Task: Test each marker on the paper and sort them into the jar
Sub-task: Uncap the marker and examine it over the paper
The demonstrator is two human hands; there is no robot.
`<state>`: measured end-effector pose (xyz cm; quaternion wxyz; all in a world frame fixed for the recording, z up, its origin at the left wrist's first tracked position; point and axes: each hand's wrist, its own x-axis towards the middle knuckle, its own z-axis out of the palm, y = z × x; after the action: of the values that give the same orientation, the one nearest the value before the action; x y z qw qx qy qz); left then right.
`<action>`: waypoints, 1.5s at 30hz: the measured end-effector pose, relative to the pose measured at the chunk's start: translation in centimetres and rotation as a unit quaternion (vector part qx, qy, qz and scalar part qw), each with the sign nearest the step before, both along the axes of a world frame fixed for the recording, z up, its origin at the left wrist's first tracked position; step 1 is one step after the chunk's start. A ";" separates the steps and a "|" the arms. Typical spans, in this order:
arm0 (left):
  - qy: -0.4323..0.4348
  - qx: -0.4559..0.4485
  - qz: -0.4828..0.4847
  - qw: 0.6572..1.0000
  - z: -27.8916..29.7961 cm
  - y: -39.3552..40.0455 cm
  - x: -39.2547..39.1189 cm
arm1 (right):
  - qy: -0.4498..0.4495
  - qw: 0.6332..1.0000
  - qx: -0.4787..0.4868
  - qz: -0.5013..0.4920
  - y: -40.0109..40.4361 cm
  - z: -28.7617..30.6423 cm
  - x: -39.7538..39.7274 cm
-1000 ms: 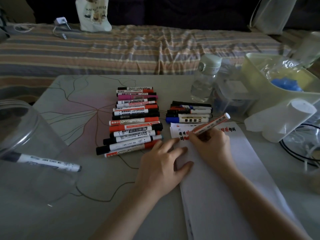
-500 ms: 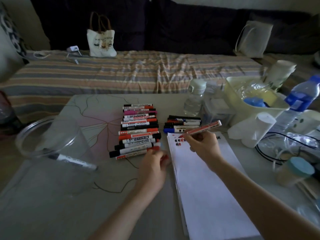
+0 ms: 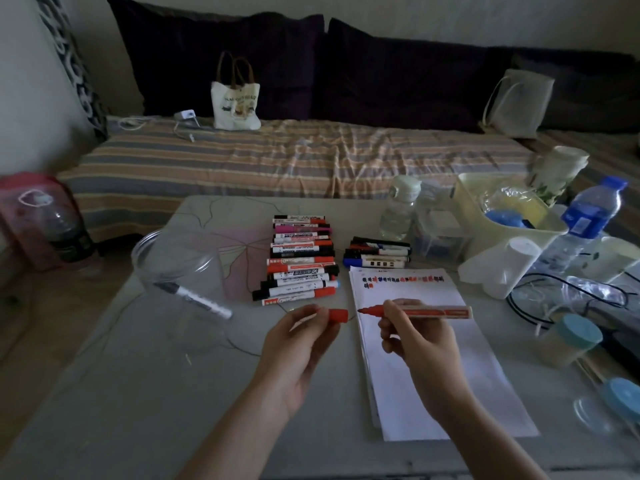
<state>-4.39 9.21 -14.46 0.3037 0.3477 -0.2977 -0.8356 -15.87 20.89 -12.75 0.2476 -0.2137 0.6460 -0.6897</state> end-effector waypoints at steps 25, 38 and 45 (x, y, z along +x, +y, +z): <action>-0.043 -0.121 0.042 0.991 -0.1 2.0 0.0 | -0.056 0.997 -0.023 0.037 -1.4 -1.8 1.9; 0.027 -0.227 0.184 0.956 4.2 -1.8 2.9 | -0.062 0.987 0.029 0.146 -2.0 1.3 3.0; -0.023 -0.354 0.255 0.900 7.7 -3.5 8.2 | 0.144 0.977 0.046 0.153 -6.8 3.7 8.0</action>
<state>3.86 5.71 -6.74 0.6024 0.3006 -0.4821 -0.5607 -7.92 14.12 -9.06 0.2637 -0.3954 0.6655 -0.5755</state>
